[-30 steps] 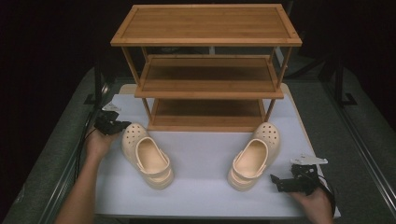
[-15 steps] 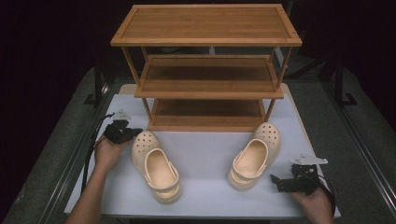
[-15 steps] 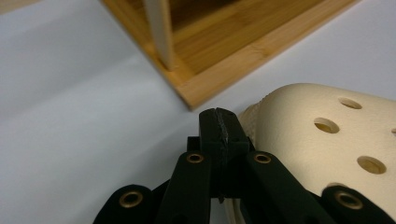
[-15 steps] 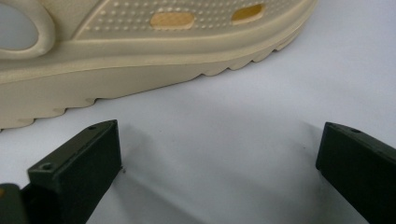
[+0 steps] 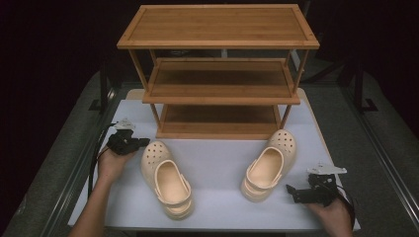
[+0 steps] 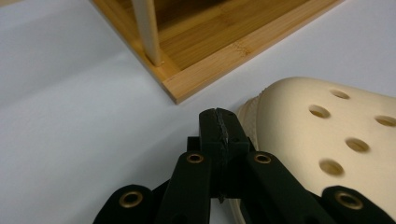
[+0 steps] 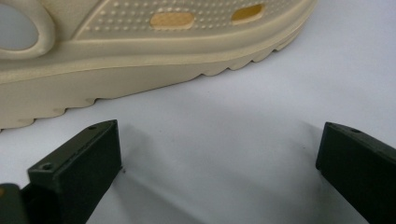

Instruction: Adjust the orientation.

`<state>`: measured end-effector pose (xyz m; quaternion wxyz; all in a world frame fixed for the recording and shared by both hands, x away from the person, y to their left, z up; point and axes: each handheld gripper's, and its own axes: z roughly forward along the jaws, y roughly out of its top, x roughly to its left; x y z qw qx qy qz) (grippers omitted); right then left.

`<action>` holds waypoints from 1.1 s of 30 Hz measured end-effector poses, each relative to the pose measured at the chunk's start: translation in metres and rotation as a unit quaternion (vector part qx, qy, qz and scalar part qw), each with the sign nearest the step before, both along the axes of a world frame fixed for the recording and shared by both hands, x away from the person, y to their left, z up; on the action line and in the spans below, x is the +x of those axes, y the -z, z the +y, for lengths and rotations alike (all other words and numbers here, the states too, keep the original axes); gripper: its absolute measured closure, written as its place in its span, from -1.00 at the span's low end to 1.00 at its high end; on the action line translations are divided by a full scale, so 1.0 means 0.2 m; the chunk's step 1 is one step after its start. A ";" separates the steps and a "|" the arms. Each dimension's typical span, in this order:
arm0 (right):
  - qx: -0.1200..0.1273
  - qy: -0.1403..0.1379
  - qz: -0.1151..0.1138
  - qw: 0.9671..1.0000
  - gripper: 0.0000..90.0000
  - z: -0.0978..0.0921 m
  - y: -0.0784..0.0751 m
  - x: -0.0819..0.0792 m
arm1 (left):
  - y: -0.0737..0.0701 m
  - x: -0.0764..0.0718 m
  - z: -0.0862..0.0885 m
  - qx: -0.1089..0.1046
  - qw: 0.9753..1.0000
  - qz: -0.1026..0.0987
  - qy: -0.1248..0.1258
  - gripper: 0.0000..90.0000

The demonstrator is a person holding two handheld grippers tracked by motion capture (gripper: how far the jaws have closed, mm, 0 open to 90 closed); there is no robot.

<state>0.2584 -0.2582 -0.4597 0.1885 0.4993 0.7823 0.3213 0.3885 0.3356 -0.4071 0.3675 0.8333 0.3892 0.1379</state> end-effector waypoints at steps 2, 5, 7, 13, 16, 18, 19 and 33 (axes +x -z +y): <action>0.000 0.000 0.000 1.000 -1.00 0.00 0.00 0.00 | -0.01 -0.02 0.01 0.000 1.000 -0.003 -0.003 1.00; 0.000 0.000 0.000 1.000 -1.00 0.00 0.00 0.00 | -0.03 -0.10 0.06 -0.003 1.000 -0.005 -0.005 1.00; 0.000 0.000 0.000 1.000 -1.00 0.00 0.00 0.00 | -0.04 -0.15 0.08 -0.008 1.000 -0.007 -0.006 1.00; 0.000 0.000 0.001 1.000 -1.00 0.00 0.00 0.00 | -0.02 -0.30 0.12 -0.016 1.000 -0.003 -0.004 1.00; 0.000 0.000 0.001 1.000 -1.00 0.00 0.00 0.00 | -0.01 -0.37 0.13 -0.018 1.000 -0.001 0.000 1.00; 0.000 0.000 0.001 1.000 -1.00 0.00 0.00 0.00 | -0.01 -0.42 0.12 -0.019 1.000 -0.001 0.002 1.00; 0.001 0.000 0.001 1.000 -1.00 0.00 0.00 0.00 | -0.01 -0.44 0.12 -0.019 1.000 0.000 0.005 1.00; 0.001 0.000 0.001 1.000 -1.00 0.00 0.00 0.00 | 0.07 -0.49 0.00 -0.001 0.998 0.024 0.050 1.00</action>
